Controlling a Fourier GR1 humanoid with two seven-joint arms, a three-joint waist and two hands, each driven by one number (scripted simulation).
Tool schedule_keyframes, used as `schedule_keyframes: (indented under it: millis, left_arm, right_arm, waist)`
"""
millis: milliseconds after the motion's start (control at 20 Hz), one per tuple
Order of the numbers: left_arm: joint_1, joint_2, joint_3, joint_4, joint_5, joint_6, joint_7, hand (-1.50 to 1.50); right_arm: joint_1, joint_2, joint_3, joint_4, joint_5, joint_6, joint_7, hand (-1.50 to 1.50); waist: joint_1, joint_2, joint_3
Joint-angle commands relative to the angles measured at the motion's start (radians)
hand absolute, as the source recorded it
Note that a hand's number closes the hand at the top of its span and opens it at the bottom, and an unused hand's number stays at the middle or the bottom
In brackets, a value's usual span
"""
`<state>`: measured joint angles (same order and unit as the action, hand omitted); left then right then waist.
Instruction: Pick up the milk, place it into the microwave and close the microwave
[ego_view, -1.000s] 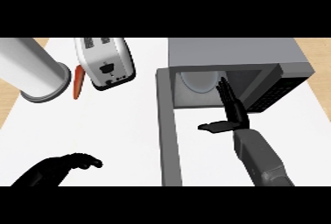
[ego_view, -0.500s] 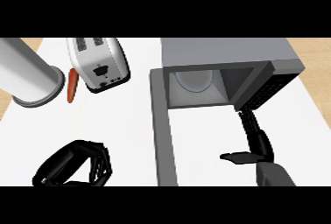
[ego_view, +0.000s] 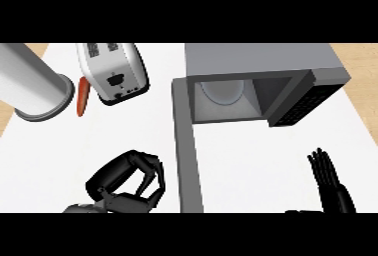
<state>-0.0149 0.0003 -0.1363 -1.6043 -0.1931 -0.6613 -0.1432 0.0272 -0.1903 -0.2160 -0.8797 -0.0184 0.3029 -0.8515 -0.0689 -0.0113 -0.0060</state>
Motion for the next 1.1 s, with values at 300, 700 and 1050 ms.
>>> schedule_keyframes:
  millis: [300, 700, 1050]
  left_arm:
    - [-0.107, 0.000, -0.312, 0.287, -0.042, 0.273, -0.144, 1.50]
    - [-0.201, 0.000, -0.674, 0.350, 0.118, 0.609, -0.060, 1.50]
    - [-0.350, 0.001, -0.847, 0.393, 0.249, 0.902, -0.044, 1.50]
  right_arm:
    - [0.313, -0.100, 0.003, -0.485, -0.196, 0.227, 0.077, -1.50]
    - [0.447, -0.099, 0.095, -0.799, -0.323, 0.273, 0.230, -1.50]
    - [0.464, -0.128, 0.129, -1.000, -0.401, 0.247, 0.360, -1.50]
  waist:
    - [0.006, 0.010, 0.001]
    - [-0.005, 0.013, 0.001]
    - [-0.033, 0.019, 0.000]
